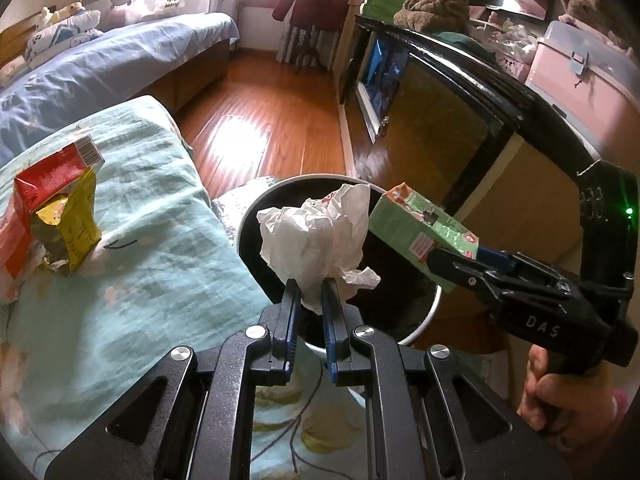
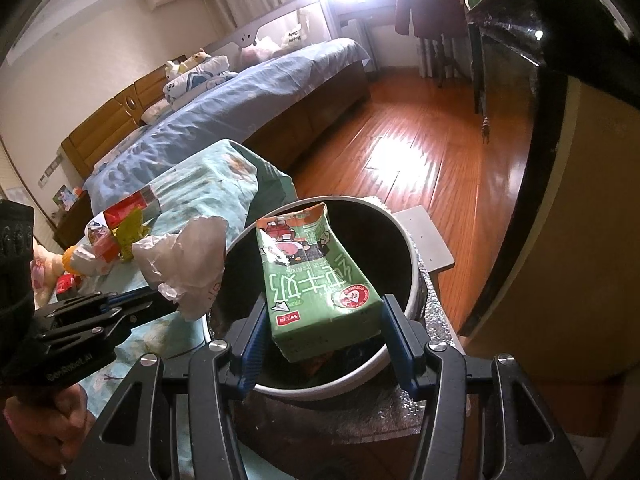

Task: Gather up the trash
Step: 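Open both tools to drop the tissue and milk carton into the bin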

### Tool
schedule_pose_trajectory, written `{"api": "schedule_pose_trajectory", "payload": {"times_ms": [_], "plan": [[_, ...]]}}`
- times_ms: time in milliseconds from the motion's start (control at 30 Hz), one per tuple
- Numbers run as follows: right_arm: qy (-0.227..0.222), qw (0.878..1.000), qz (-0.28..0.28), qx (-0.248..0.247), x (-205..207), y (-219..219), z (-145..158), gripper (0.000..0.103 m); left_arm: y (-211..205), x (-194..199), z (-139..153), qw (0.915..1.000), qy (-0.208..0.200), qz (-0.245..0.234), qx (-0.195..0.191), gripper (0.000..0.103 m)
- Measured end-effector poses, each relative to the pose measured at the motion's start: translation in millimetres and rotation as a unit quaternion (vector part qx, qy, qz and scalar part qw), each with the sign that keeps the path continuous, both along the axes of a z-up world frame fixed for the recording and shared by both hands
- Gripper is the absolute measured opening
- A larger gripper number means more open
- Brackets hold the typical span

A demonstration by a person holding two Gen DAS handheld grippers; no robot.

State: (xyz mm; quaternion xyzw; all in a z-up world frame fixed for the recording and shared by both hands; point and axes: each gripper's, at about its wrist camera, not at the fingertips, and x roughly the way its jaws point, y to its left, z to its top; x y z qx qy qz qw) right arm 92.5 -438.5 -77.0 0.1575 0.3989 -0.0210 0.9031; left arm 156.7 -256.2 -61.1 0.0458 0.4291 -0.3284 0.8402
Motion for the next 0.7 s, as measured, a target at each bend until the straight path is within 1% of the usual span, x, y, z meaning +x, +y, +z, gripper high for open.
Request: {"api": "schedule_pose_trajectory", "payload": {"times_ms": [100,200,267,333,600,700], "plan": [[0.005,1.0,0.001,0.003,2,-2,-2,0.055,0,2,0,1.0,-0.001,0.0,0.0,0.01],[0.01,1.0,0.005,0.006,5,-3,-6,0.056,-1,4,0,1.0,0.003,-0.001,-0.001,0.016],[0.015,1.0,0.004,0.01,6,-4,-9,0.056,-1,3,-1,1.0,0.004,0.002,0.0,0.034],[0.018,1.0,0.002,0.012,6,-5,-11,0.056,2,2,0,1.0,-0.001,0.006,-0.002,0.039],[0.015,1.0,0.002,0.025,1,1,-7,0.056,24,3,1,0.9994,0.008,0.031,-0.013,0.039],[0.008,0.999,0.008,0.034,0,8,-2,0.062,36,0,2,0.999,0.007,0.042,-0.016,0.042]]}}
